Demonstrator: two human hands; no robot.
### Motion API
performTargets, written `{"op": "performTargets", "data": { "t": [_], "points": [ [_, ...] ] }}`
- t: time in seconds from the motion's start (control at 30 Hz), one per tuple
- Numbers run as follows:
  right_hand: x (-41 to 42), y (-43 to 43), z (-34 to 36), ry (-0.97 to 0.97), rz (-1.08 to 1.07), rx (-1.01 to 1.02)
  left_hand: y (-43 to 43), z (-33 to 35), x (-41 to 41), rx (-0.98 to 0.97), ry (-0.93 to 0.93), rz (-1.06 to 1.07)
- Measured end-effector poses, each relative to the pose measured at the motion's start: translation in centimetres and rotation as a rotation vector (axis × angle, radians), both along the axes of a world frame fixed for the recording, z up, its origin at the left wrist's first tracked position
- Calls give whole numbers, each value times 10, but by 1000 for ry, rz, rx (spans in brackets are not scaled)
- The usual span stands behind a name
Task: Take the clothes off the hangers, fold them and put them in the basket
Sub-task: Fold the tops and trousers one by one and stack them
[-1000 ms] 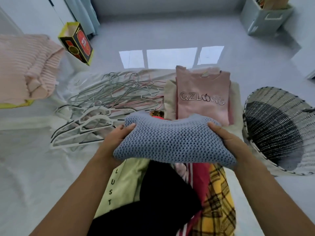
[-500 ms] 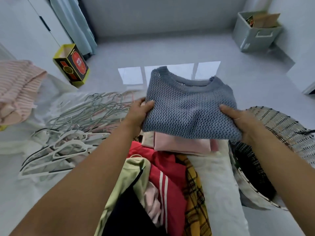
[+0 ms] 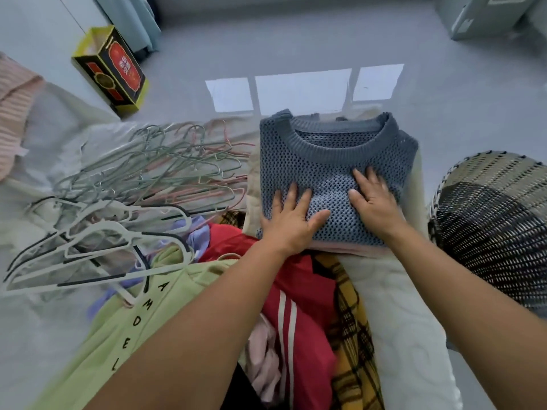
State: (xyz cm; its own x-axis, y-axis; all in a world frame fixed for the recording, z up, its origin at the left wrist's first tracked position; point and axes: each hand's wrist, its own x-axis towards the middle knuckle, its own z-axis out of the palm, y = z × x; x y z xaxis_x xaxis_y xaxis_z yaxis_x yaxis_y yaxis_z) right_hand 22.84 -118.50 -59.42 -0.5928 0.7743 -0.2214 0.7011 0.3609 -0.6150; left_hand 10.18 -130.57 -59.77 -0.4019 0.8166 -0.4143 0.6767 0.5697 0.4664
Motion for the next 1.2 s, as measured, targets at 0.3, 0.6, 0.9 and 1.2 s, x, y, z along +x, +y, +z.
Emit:
{"op": "performTargets", "data": {
  "t": [0.3, 0.6, 0.9, 1.2],
  "points": [
    [-18, 20, -3, -304, 116, -16, -1, 10, -30, 61, -329, 67],
    [13, -133, 19, 260, -14, 159, -244, 21, -61, 186, -135, 546],
    [15, -323, 27, 75, -102, -614, -361, 6, 17, 117, -153, 484],
    [-13, -381, 133, 334, -93, -752, -339, 126, 7, 229, -1059, 820]
  ]
}}
